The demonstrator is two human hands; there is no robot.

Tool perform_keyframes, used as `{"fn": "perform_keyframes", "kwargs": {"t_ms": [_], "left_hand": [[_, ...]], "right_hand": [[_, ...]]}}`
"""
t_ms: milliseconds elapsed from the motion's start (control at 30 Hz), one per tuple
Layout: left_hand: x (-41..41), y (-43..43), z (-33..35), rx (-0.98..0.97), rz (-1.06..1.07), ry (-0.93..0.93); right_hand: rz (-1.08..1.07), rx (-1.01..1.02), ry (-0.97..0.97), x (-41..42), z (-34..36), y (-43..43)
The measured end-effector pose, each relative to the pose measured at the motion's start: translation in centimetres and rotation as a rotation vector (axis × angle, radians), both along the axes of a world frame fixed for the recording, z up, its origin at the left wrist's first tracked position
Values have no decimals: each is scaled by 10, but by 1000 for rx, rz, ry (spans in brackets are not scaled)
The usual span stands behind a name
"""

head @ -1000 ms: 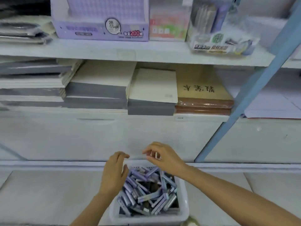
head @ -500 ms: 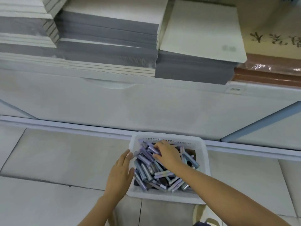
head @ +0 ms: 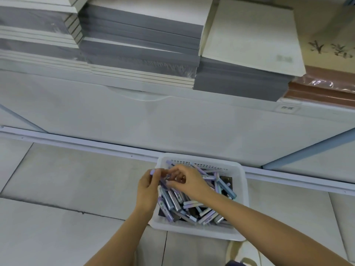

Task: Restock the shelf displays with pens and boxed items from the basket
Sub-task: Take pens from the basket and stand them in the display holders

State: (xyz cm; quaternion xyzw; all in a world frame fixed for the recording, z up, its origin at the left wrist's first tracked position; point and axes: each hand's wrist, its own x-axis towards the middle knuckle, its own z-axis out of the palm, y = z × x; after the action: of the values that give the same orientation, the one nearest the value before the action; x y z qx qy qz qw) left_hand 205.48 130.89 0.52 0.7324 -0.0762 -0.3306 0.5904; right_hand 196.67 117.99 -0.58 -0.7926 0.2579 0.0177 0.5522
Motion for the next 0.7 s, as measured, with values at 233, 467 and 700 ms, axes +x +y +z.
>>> {"fn": "perform_keyframes", "kwargs": {"t_ms": [233,467,700], "left_hand": [[14,19,-17,56,142,146],[10,25,-22,137,21,156],[5,20,-13,131,-52,146]], "right_hand": [[144,-326,230,11,-28,6],[237,-455,250,14,-38,17],[209,-81,245,0,-20,-3]]}}
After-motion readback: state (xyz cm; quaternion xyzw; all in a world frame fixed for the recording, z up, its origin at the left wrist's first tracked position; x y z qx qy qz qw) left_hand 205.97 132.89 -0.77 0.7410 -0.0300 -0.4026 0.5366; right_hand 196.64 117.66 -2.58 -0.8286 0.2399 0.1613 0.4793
